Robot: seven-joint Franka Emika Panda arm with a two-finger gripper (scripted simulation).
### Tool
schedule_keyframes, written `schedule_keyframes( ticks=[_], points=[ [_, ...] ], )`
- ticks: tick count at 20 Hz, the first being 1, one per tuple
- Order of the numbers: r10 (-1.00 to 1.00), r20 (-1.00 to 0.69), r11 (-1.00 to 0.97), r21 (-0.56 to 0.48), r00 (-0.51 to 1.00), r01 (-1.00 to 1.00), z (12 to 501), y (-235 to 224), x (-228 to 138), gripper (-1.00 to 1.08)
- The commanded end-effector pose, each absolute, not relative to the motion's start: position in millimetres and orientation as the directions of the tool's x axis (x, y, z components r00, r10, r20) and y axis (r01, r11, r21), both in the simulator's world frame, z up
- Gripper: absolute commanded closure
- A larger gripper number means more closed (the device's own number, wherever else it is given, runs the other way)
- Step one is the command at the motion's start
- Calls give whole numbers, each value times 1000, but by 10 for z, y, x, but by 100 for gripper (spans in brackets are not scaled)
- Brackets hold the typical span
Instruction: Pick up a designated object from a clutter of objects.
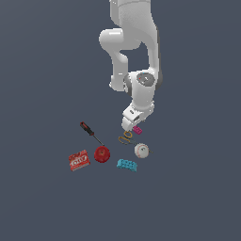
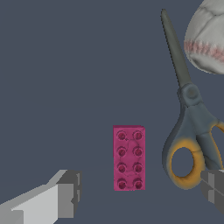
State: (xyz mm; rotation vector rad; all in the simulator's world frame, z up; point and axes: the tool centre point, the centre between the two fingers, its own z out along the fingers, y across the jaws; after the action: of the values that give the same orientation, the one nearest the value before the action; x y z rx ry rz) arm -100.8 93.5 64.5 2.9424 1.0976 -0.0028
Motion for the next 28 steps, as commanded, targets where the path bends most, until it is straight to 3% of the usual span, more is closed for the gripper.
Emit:
schedule_keyframes(
  ticks=[1,23,24,28],
  points=[
    [662,0,-750,0,750,662,623,947,-1028,-92],
    [662,0,-749,0,749,662,149,945,-1038,-92],
    [662,0,-749,0,749,662,149,945,-1038,108],
    [662,0,-749,0,749,662,149,945,-1038,108]
  ],
)
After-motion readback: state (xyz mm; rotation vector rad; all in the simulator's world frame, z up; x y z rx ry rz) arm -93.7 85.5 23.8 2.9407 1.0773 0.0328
